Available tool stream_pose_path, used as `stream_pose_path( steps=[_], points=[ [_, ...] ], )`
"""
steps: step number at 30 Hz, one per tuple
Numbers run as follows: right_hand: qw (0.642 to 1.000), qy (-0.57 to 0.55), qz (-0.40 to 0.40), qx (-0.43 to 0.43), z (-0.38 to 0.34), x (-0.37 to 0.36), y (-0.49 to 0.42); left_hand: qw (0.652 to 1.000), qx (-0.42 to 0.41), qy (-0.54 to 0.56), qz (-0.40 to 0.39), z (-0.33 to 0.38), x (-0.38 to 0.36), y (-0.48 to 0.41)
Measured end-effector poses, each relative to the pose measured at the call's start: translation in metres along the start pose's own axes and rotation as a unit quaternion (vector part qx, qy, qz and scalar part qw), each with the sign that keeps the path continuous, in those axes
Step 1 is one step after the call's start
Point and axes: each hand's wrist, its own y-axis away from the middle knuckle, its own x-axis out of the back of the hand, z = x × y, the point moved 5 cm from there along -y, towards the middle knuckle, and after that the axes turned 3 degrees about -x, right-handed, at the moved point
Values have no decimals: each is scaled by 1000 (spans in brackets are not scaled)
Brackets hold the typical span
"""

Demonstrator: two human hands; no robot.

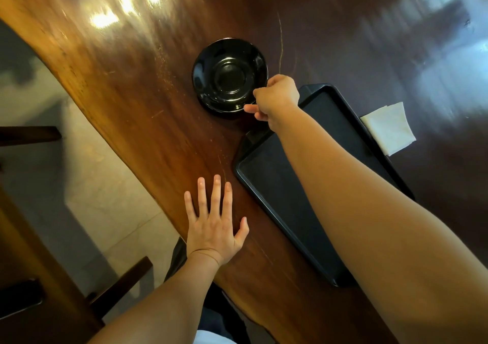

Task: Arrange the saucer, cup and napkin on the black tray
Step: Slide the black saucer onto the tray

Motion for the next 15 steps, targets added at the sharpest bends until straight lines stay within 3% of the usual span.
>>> stream_pose_path(
  steps=[15],
  points=[
    [995,-92,14,-33,59,30,44,1000,10,-1,-1,0,-3,0]
  ],
)
